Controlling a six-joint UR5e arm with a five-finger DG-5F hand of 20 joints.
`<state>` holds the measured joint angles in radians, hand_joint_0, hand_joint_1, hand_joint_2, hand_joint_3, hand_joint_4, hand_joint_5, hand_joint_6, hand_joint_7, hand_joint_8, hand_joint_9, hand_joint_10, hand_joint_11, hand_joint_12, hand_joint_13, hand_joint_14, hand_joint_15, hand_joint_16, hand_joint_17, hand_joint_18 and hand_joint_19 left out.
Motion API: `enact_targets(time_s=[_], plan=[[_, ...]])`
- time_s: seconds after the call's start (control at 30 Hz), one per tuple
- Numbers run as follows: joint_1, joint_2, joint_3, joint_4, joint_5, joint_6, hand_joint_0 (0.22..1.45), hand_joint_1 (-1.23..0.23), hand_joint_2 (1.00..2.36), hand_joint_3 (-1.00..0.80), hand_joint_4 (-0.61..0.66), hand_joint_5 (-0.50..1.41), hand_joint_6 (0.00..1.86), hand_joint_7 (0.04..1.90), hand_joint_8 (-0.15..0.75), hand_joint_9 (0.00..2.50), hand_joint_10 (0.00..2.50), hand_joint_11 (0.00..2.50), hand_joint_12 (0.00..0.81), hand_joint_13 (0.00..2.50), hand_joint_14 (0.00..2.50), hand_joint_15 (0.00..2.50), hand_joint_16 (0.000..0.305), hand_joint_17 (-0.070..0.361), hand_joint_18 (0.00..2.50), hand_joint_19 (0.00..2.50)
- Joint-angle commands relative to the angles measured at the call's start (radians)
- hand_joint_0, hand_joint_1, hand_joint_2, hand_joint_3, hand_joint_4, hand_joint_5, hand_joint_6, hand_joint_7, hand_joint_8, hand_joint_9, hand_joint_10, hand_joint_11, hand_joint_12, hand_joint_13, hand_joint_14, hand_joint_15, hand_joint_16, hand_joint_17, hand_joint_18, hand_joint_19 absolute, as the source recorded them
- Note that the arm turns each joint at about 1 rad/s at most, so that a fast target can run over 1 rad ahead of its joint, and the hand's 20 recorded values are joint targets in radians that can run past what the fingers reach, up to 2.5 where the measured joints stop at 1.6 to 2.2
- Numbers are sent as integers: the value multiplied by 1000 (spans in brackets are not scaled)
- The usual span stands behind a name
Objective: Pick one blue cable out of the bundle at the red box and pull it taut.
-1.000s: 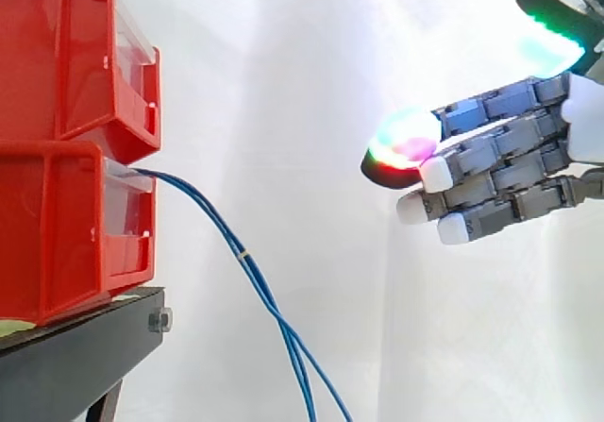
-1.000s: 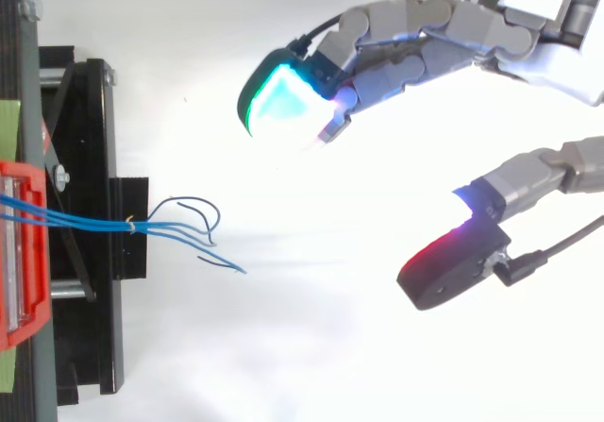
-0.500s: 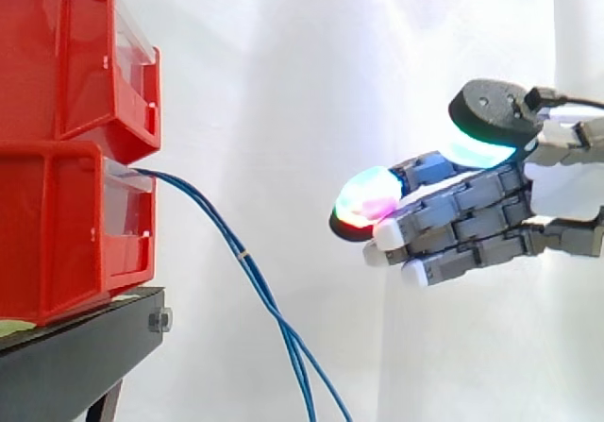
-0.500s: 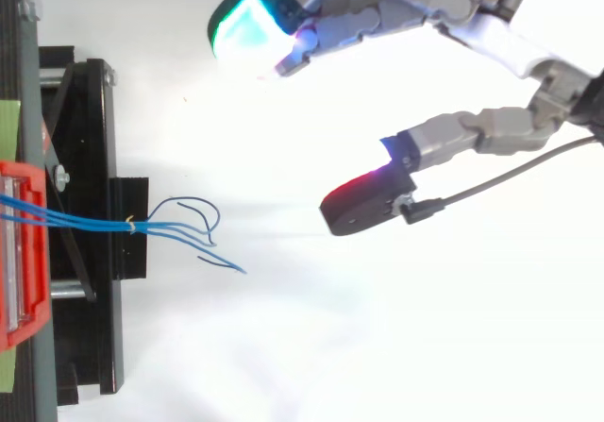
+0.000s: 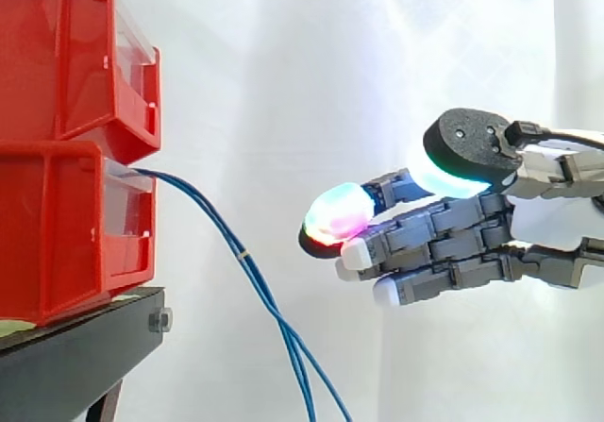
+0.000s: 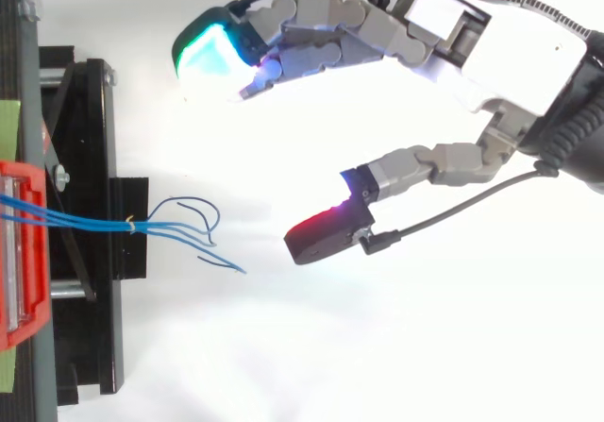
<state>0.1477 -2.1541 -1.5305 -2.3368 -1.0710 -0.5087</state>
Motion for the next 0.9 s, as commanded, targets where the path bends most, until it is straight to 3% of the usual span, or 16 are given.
enact_targets(time_s=[0.0,0.23,0.4,0.8,0.87], plan=[[7,0,1,14,0,-14,517,-828,1000,-500,294,-193,502,816,315,363,5,201,418,305,2,78,61,136,402,253],[24,-18,6,50,0,-48,535,-826,1000,-500,332,-176,503,851,324,399,5,217,411,324,1,79,59,133,416,262],[23,-84,67,70,-7,-7,544,-828,1000,-500,340,-163,503,884,325,405,5,219,409,326,0,85,58,131,424,266],[26,-89,75,71,-10,-40,544,-825,1000,-500,362,-149,503,959,332,424,6,240,422,344,2,87,60,135,442,254],[24,-107,75,71,-12,-37,551,-819,1000,-500,365,-143,503,1007,330,419,6,238,418,340,2,81,59,134,438,253]])
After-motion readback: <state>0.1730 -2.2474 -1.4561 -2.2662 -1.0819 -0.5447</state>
